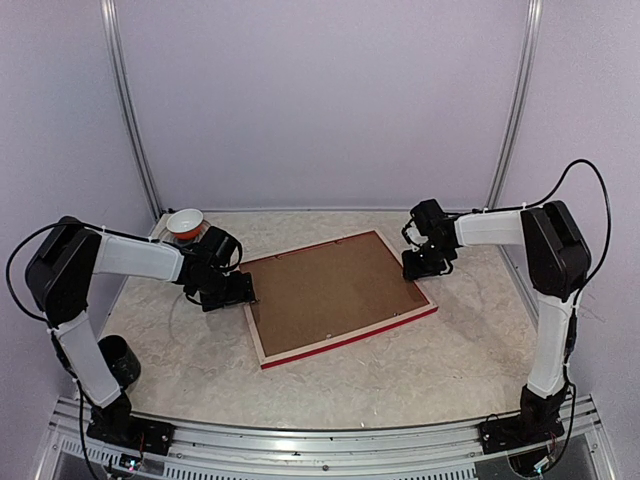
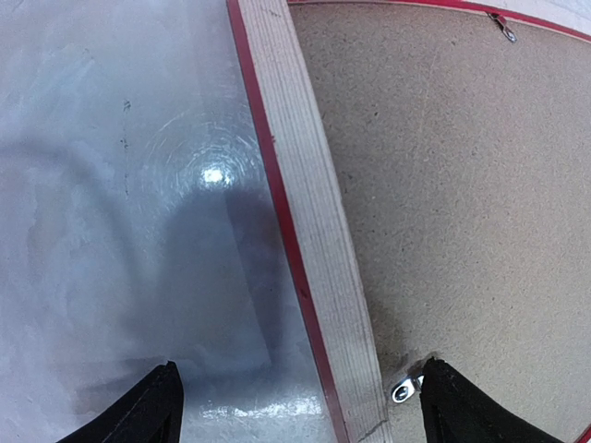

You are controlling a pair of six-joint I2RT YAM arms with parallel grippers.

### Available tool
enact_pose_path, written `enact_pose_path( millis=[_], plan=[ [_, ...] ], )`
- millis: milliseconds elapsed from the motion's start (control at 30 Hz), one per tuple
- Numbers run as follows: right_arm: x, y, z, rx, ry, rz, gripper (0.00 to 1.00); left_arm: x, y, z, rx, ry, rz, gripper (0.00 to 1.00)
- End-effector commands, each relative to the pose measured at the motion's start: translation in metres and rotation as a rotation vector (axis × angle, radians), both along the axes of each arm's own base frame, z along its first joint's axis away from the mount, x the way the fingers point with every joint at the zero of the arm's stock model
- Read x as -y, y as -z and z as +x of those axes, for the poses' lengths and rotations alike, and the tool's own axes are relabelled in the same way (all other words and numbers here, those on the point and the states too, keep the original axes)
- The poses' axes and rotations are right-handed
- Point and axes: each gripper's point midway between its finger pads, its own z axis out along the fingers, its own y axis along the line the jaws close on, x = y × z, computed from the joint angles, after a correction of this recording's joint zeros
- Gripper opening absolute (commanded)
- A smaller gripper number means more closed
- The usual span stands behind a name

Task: Put the photo into the frame
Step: Press the fastener onto the backboard.

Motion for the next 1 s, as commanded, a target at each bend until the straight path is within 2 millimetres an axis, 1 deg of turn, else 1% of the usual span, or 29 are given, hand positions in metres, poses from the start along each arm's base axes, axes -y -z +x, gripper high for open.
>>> enact_pose_path(
  millis=[0,67,100,300,367,400,500,567,600,667,767,867,967],
  plan=[
    [-0.002,0.002,-0.002,0.019,-0.015,-0.038,0.36,-0.002,0.005,-0.007,-0.028,-0.006,-0.013,0.88],
    [-0.006,0.0,-0.002,0.024,-0.025,-0.034,0.28,-0.002,0.005,-0.007,-0.027,-0.006,-0.011,0.88],
    [-0.007,-0.001,-0.001,0.025,-0.028,-0.031,0.26,-0.002,0.004,-0.006,-0.026,-0.005,-0.01,0.88],
    [-0.013,-0.002,-0.003,0.018,-0.04,-0.004,0.26,-0.002,0.001,-0.005,-0.018,-0.006,-0.011,0.88],
    [-0.014,-0.002,-0.004,0.011,-0.042,-0.001,0.28,-0.003,-0.001,-0.004,-0.015,-0.009,-0.011,0.88],
    [-0.015,-0.003,-0.004,0.007,-0.044,0.003,0.31,-0.003,-0.002,-0.004,-0.013,-0.01,-0.013,0.88],
    [-0.02,-0.01,-0.006,0.007,-0.05,0.035,0.58,-0.002,-0.016,0.002,0.024,-0.018,-0.029,0.88],
    [-0.025,-0.019,-0.007,0.014,-0.062,0.078,0.68,-0.002,-0.03,0.008,0.059,-0.025,-0.042,0.88],
    [-0.028,-0.025,-0.007,0.021,-0.067,0.098,0.72,-0.002,-0.039,0.01,0.08,-0.027,-0.05,0.88],
    [-0.032,-0.037,-0.007,0.032,-0.074,0.144,0.76,-0.004,-0.056,0.014,0.121,-0.037,-0.055,0.89],
    [-0.03,-0.051,-0.004,0.049,-0.062,0.183,0.79,-0.009,-0.075,0.015,0.16,-0.052,-0.052,0.9],
    [-0.025,-0.059,0.0,0.062,-0.046,0.208,0.8,-0.015,-0.079,0.011,0.159,-0.066,-0.037,0.9],
    [-0.02,-0.061,0.001,0.063,-0.028,0.224,0.81,-0.022,-0.07,0.004,0.128,-0.072,-0.009,0.9]
  ],
)
